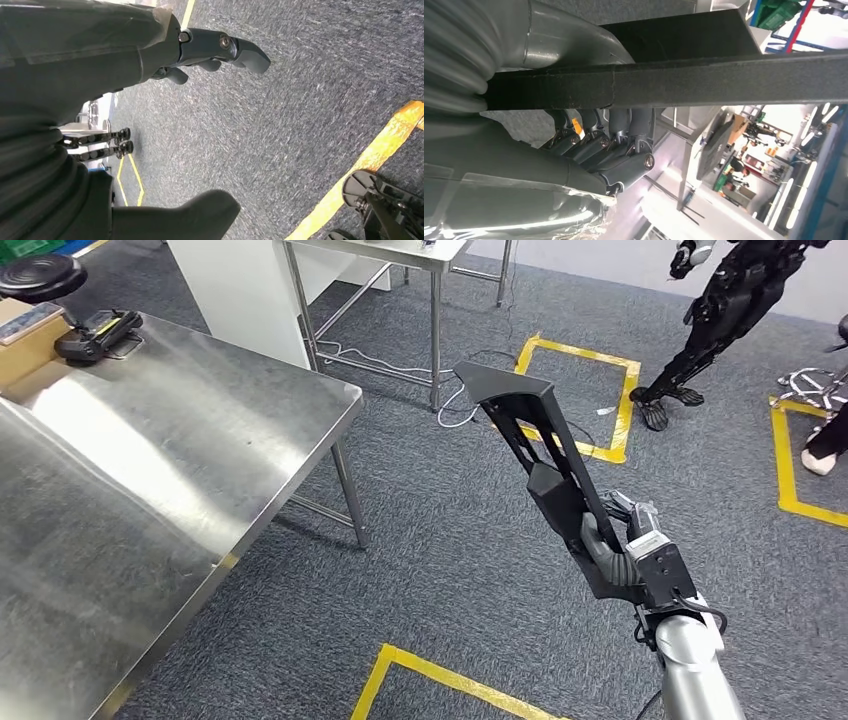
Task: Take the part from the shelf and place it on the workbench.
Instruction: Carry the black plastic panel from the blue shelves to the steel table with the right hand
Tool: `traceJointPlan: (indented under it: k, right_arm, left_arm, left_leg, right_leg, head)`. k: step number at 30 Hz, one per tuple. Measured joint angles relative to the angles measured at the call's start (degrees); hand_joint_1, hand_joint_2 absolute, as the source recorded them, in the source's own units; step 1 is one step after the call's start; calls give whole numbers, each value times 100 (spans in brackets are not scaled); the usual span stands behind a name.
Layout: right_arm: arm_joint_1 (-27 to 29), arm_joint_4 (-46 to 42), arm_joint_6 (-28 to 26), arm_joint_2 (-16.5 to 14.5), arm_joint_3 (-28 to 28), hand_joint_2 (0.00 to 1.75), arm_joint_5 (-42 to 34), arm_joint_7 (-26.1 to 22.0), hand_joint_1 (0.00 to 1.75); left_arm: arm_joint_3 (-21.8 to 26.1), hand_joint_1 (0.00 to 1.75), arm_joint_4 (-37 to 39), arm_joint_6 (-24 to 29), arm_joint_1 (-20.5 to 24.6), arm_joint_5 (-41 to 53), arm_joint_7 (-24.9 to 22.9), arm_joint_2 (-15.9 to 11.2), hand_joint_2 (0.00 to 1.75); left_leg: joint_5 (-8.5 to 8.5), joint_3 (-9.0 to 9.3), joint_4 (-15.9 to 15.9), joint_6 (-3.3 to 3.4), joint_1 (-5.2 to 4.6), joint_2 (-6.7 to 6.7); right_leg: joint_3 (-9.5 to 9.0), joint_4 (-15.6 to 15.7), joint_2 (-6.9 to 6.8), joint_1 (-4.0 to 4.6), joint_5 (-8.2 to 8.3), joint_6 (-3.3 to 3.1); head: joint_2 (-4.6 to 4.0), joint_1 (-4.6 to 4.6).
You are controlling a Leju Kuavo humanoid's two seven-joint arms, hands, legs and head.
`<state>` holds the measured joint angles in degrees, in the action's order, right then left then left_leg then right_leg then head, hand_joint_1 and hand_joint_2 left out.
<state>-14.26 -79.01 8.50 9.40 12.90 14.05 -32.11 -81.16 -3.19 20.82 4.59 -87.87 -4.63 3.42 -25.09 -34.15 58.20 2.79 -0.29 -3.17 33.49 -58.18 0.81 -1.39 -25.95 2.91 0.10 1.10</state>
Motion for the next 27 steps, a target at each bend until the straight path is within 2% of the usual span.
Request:
traceJointPlan:
  k: [2,4,6,8,9,10,11,13,14,15,18,20,22,24,25,26,27]
  right_arm:
    - [-2,0,0,1,4,175,2,4,175]
    - [-13,-2,0,7,5,175,2,7,175]
    - [-21,-4,3,19,10,175,-5,7,175]
    - [-12,-4,13,31,15,175,-18,7,175]
    - [-6,-4,20,34,16,175,-25,8,175]
    - [-1,-4,25,37,16,175,-32,8,175]
    - [0,-4,27,36,15,175,-37,9,175]
    - [-12,-3,29,32,12,175,-43,9,175]
    - [-30,0,30,31,10,175,-43,9,175]
    - [-55,8,31,31,10,175,-43,9,175]
    - [-126,38,32,27,1,175,-43,11,175]
    - [-157,54,33,32,-4,175,-46,14,175]
    - [-173,84,33,45,-2,175,-54,19,175]
    - [-170,131,33,62,1,175,-63,23,175]
    - [-168,153,33,71,4,175,-70,25,175]
    - [-167,169,33,83,12,175,-84,25,175]
    - [-167,178,33,101,25,175,-102,25,175]
  left_arm:
    - [-21,0,0,-1,-7,-8,-5,-7,175]
    - [-40,0,-1,-8,-11,-8,-9,-19,175]
    - [-52,0,-2,-25,-9,-8,-14,-28,175]
    - [-69,0,-2,-40,-8,-9,-31,-29,175]
    - [-75,0,-2,-43,-9,-10,-44,-30,175]
    - [-80,0,-2,-45,-10,-13,-58,-31,175]
    - [-81,0,-2,-45,-10,-18,-73,-33,175]
    - [-81,0,-2,-40,-2,-30,-101,-36,175]
    - [-81,0,-2,-34,5,-36,-114,-36,175]
    - [-81,0,-2,-25,10,-42,-125,-35,175]
    - [-81,0,-3,6,15,-54,-151,-28,175]
    - [-80,0,-7,21,17,-56,-157,-18,175]
    - [-80,0,-9,27,18,-56,-162,-11,175]
    - [-81,0,-9,19,18,-55,-172,-9,175]
    - [-83,0,-10,5,18,-52,-178,-7,175]
    - [-86,0,-12,-14,18,-48,-183,-5,175]
    - [-92,0,-14,-37,18,-41,-185,-3,175]
  left_leg:
    - [1,-21,7,-35,4,-21]
    - [-94,-72,129,-86,25,44]
    - [-402,-304,644,-145,48,173]
    - [-735,-679,1402,-183,72,233]
    - [-785,-797,1625,-189,79,240]
    - [-724,-807,1632,-186,83,245]
    - [-565,-693,1400,-173,85,258]
    - [-210,-266,588,-124,67,351]
    - [-113,-105,272,-99,49,390]
    - [-77,-16,90,-76,28,416]
    - [-49,13,-13,10,1,363]
    - [16,62,-94,84,24,320]
    - [44,81,-123,122,32,271]
    - [44,76,-120,129,30,207]
    - [42,77,-117,127,30,169]
    - [39,82,-113,123,31,129]
    - [32,89,-103,112,32,88]
  right_leg:
    - [3,0,-27,15,18,-85]
    - [-10,14,-60,-1,29,-168]
    - [-21,24,-101,-6,27,-238]
    - [-20,24,-152,14,19,-262]
    - [-19,23,-179,23,16,-264]
    - [-21,23,-205,28,15,-265]
    - [-26,23,-228,32,14,-264]
    - [-42,23,-270,46,10,-259]
    - [-46,23,-288,58,7,-250]
    - [-48,24,-306,69,3,-234]
    - [-49,41,-345,73,2,-152]
    - [49,-174,-273,73,-121,-136]
    - [374,-865,-169,63,-433,-170]
    - [728,-1558,-135,59,-663,-160]
    - [769,-1617,-130,58,-644,-123]
    - [690,-1437,-124,54,-534,-73]
    - [500,-1036,-106,42,-357,-20]
  head:
    - [1,16]
    - [0,30]
    - [-1,52]
    - [-1,61]
    - [-1,61]
    - [-1,62]
    - [-1,61]
    - [-1,61]
    - [0,57]
    - [1,59]
    - [0,56]
    - [0,44]
    - [0,25]
    - [0,12]
    - [1,11]
    - [0,9]
    - [-1,8]
